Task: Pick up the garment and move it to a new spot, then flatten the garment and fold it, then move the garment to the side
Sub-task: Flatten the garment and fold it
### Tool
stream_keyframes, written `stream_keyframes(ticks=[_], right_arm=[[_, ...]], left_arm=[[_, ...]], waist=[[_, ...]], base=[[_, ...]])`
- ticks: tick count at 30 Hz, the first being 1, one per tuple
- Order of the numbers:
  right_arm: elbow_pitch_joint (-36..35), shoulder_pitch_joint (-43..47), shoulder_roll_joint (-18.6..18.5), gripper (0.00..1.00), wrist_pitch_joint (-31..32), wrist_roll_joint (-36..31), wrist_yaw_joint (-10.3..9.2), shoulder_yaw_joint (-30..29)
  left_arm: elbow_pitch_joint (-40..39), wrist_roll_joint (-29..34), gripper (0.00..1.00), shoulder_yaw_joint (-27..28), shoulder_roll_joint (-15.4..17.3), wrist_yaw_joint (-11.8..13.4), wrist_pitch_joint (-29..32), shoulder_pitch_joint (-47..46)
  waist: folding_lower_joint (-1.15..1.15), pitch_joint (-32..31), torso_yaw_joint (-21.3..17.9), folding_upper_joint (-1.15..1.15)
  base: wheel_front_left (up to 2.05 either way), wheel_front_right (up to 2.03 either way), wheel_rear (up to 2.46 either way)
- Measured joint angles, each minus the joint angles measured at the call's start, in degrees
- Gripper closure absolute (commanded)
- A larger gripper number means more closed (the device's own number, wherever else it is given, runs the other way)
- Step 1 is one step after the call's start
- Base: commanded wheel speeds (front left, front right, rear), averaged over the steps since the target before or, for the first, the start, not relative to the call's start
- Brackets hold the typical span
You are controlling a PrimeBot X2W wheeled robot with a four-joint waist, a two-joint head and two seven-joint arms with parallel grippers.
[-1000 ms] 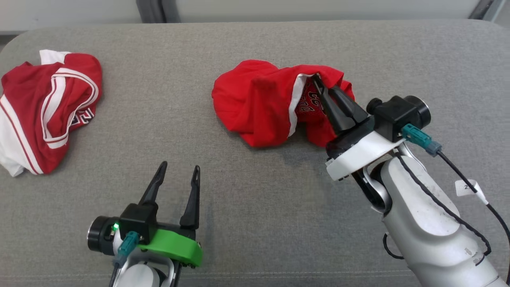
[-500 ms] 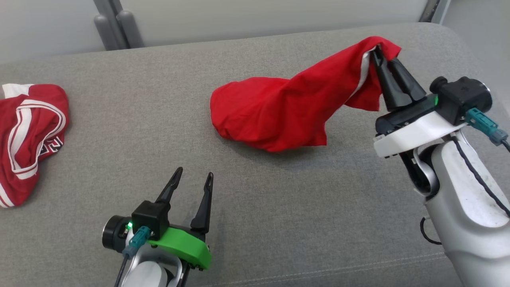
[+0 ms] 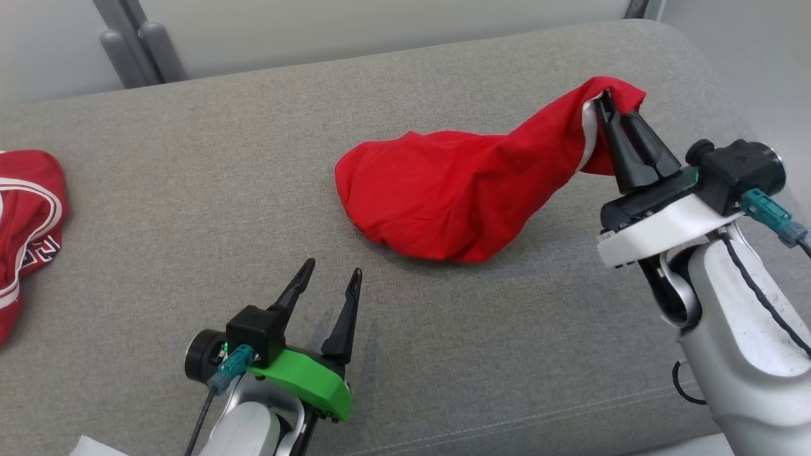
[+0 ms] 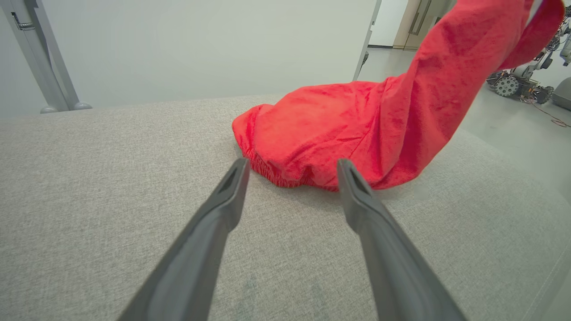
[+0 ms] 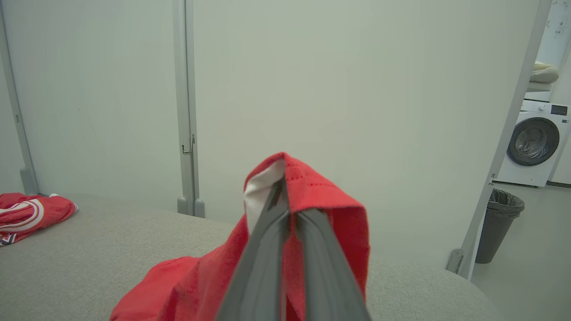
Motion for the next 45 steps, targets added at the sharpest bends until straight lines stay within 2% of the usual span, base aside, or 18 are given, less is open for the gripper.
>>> stream_keyframes(ticks=[7,17,26,31,36,38,41,45], right_arm=[[-4.02,-2.32,1.01,1.0,-0.01,0.08,0.51,6.23],[-7.17,-14.44,1.94,1.0,0.82,1.48,0.58,14.92],[-5.13,-23.35,2.59,1.0,4.63,4.34,0.58,15.14],[-1.22,-23.49,1.11,1.0,6.16,6.12,0.58,13.27],[1.02,-22.08,1.14,1.0,6.34,7.68,0.58,13.37],[1.81,-21.51,1.11,1.0,6.44,8.25,0.58,13.69],[2.32,-21.43,1.13,1.0,6.42,8.42,0.58,14.49],[2.94,-21.52,1.11,1.0,6.24,8.53,0.58,15.19]], left_arm=[[0.38,-0.99,0.0,-0.92,0.02,0.0,0.0,-0.48],[0.77,-3.11,0.0,-1.74,0.01,0.32,0.0,-0.7],[-0.15,-4.08,0.0,-1.09,0.0,1.86,0.0,-0.97],[-0.45,-4.04,0.0,0.98,0.0,3.14,0.0,-1.29],[-0.43,-3.97,0.0,1.8,0.01,3.63,0.0,-1.29],[-0.4,-4.28,0.0,0.9,0.01,3.22,0.0,-1.27],[-0.25,-9.85,0.0,-1.55,0.01,1.58,0.0,-1.08],[0.82,-13.89,0.0,-5.24,0.0,-0.03,0.0,-0.34]], waist=[[0.0,-0.07,0.52,0.0],[0.0,-0.86,2.11,0.0],[0.0,-0.9,3.79,0.0],[0.0,-0.4,4.6,0.0],[0.0,0.24,4.3,0.0],[0.0,0.54,3.92,0.0],[0.0,1.02,3.22,0.0],[0.0,1.63,2.26,0.0]], base=[[0.0,0.0,0.0],[0.0,0.0,0.0],[0.0,0.0,0.0],[0.0,0.0,0.0],[0.0,0.0,0.0],[0.0,0.0,0.0],[0.0,0.0,0.0],[0.0,0.0,0.0]])
